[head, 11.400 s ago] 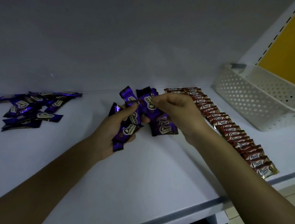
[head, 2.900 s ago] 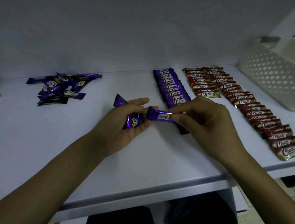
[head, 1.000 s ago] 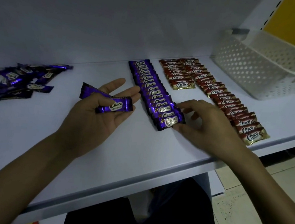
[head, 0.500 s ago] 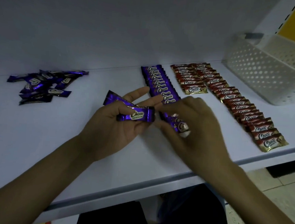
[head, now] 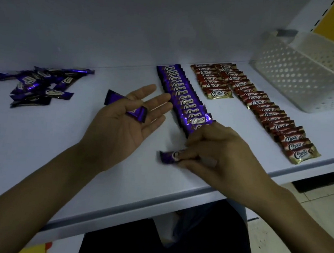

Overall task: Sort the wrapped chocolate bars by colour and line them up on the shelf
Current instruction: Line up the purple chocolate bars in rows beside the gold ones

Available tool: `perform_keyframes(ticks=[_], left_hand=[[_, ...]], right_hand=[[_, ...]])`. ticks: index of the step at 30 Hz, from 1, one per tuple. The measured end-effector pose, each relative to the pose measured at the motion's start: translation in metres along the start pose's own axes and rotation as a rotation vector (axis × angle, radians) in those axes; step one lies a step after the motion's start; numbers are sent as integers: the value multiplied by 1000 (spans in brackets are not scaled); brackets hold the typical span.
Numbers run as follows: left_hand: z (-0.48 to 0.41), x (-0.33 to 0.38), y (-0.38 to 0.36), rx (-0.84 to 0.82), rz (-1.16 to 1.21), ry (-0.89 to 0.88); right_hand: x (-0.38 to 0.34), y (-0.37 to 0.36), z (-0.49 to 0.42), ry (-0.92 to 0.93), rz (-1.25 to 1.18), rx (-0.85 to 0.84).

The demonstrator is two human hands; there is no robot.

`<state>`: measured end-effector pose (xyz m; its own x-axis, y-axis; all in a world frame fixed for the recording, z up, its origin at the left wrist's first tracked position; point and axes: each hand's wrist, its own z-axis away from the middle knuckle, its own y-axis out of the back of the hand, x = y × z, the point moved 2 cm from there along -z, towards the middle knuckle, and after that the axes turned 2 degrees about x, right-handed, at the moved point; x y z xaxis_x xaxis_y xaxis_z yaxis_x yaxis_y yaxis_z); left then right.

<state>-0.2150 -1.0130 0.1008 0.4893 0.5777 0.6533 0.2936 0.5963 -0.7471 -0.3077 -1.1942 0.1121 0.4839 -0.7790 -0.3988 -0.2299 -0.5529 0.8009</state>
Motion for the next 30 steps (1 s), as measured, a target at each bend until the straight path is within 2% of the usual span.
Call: perform_keyframes(ticks=[2, 4, 9, 13, 21, 25, 30], left_hand=[[0, -4, -2, 47, -65, 0], [1, -7, -6, 84, -206, -23], [7, -6, -10, 92, -561, -170], [8, -6, -10, 114, -708, -257], [1, -9, -3, 180, -718, -204], [3, -10, -7, 125, -759, -240], [4, -10, -8, -11, -541, -197]], right_hand=[[3, -1, 11, -41, -72, -43], [6, -1, 16, -97, -114, -18], [9, -8, 14, -131, 58, -11], [8, -2, 13, -110, 26, -53], [47, 24, 23, -209, 162, 65], [47, 19, 17, -201, 167, 81], [43, 21, 9, -280, 115, 147]])
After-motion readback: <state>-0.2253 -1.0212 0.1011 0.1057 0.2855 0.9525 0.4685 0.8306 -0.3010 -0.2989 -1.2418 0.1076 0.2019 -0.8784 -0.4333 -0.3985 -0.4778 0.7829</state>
